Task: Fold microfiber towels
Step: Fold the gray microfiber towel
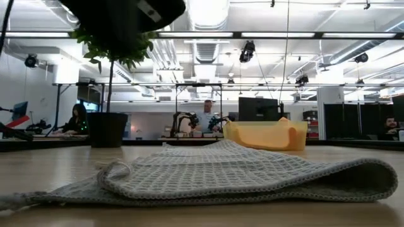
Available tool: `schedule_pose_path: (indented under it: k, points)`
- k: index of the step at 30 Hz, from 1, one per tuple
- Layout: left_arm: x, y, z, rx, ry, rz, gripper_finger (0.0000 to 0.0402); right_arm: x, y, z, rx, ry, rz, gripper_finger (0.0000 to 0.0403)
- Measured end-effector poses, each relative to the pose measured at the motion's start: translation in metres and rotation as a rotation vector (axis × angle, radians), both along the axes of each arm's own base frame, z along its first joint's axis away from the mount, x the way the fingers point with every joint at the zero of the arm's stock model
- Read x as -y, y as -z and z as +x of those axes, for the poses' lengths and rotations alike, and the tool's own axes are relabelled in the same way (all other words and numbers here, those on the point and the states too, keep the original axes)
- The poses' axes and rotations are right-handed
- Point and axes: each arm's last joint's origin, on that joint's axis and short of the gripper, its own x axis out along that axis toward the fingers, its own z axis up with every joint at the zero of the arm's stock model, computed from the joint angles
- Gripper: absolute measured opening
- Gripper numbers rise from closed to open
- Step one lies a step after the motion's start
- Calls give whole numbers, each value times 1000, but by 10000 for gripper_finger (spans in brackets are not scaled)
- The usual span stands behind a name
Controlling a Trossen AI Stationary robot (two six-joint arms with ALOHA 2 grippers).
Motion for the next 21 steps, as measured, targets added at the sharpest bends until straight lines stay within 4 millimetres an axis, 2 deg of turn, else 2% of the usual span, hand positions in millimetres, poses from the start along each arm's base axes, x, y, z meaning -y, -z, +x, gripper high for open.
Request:
schedule_pose_path:
  k: [4,8,15,18,21]
  points:
    - [9,2,-8,19,241,114,32,5,7,6,32,60,88,8]
    - [11,7,-7,32,381,184,90,6,7,7,33,77,115,8]
    - [3,34,7,-33,515,182,195,4,-2,9,51,80,143,8]
    - [0,49,10,-88,551,184,221,3,-2,9,55,86,159,8]
    - [-1,60,9,-147,568,182,230,3,-2,9,55,92,168,8]
